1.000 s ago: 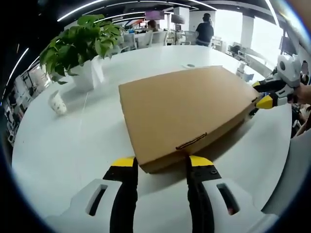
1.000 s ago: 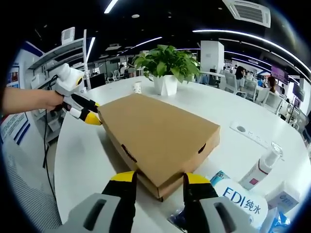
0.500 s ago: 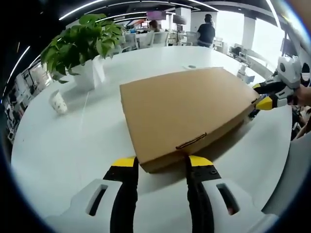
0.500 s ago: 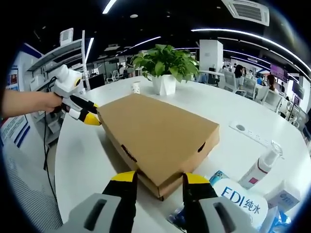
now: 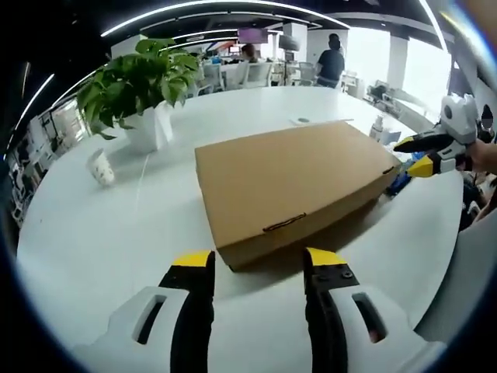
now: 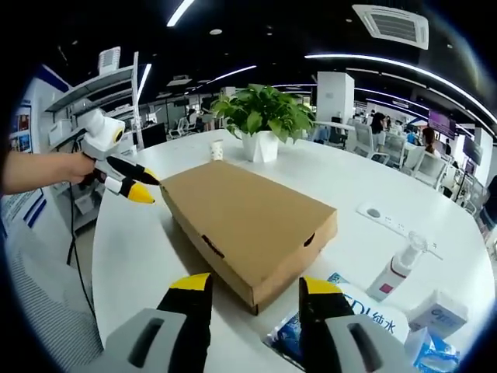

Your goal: Operate the shoe box by opening the lid, removing the specified soft item, and placing it in the target area until the item is outside and the box remains undamaged.

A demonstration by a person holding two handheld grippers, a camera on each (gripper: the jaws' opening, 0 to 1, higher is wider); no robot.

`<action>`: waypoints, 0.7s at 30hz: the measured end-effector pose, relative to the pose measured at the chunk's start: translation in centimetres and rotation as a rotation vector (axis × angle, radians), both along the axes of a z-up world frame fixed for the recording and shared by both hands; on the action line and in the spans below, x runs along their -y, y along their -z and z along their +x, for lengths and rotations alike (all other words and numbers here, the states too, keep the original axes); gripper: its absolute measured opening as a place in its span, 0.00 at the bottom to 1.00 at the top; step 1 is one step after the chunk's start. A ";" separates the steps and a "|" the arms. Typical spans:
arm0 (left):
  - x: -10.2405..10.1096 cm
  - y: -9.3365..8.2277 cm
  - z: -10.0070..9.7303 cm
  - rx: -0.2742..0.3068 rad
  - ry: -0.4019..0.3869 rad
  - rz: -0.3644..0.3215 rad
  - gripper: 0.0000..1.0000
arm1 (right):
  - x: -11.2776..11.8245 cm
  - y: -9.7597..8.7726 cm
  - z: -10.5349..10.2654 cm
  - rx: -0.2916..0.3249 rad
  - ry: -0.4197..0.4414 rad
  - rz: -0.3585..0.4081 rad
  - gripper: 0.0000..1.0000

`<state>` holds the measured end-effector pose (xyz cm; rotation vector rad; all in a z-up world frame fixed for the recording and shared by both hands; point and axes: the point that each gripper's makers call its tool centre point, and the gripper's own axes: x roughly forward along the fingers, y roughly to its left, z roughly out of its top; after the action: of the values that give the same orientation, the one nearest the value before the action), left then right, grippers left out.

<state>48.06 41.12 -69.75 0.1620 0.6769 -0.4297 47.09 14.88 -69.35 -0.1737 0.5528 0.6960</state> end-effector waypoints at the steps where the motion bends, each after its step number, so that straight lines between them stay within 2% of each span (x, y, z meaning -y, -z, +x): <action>1: 0.2 -0.4 -0.3 0.010 0.000 -0.009 0.47 | 0.2 -0.2 -0.1 0.005 0.007 0.001 0.45; 10: 1.5 -1.5 -2.3 0.031 0.018 -0.029 0.52 | 2.7 -1.1 -1.4 0.031 0.060 0.007 0.54; 21: 2.5 -2.0 -4.0 0.044 0.036 -0.044 0.55 | 5.6 -1.5 -3.0 0.042 0.120 0.010 0.57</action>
<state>44.01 38.63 -67.76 0.1415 0.6216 -0.4740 44.11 9.25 -67.87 -0.1446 0.5156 0.5774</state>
